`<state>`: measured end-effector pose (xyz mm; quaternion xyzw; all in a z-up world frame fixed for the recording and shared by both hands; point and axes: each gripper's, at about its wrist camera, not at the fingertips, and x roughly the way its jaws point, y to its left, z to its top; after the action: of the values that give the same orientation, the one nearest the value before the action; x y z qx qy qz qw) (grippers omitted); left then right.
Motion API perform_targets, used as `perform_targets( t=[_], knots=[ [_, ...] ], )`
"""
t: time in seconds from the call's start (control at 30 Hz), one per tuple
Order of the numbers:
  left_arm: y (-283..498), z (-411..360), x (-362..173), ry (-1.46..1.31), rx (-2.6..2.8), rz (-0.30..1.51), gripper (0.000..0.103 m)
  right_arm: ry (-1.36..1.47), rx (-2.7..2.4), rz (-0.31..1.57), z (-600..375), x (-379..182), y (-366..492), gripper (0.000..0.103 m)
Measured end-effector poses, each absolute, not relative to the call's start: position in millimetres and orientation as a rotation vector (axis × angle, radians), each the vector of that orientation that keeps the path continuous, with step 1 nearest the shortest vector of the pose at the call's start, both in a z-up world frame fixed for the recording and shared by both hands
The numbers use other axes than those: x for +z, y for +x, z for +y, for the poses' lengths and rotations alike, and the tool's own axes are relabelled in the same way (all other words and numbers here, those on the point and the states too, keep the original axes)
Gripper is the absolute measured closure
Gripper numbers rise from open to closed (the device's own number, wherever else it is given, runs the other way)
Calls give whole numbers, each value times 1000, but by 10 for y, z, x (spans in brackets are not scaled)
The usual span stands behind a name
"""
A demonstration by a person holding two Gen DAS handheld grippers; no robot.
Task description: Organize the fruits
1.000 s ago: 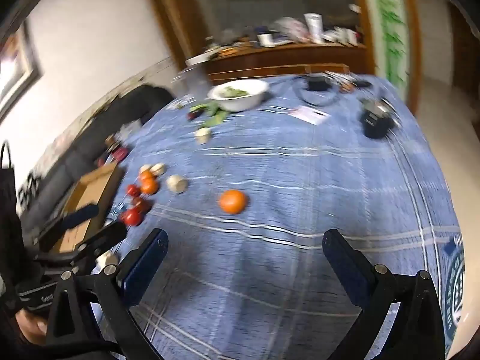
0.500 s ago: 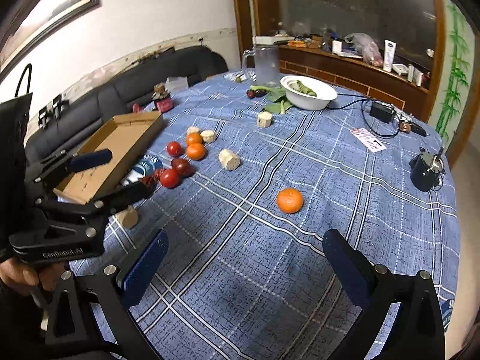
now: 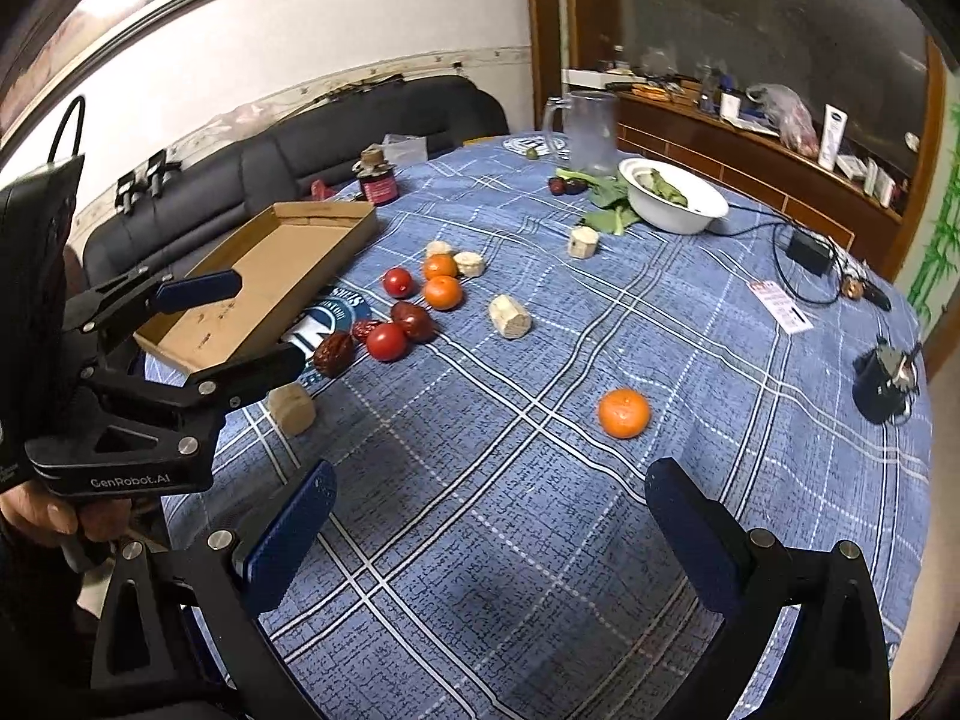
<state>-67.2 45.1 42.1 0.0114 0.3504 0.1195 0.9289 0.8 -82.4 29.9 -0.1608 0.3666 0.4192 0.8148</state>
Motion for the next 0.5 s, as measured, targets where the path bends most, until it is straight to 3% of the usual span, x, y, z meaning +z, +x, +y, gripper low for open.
perform_targets(
  t=[0.5],
  knots=[
    [-728, 461, 438, 23, 251, 718, 19, -415, 931, 751, -707, 322, -100, 0]
  ],
)
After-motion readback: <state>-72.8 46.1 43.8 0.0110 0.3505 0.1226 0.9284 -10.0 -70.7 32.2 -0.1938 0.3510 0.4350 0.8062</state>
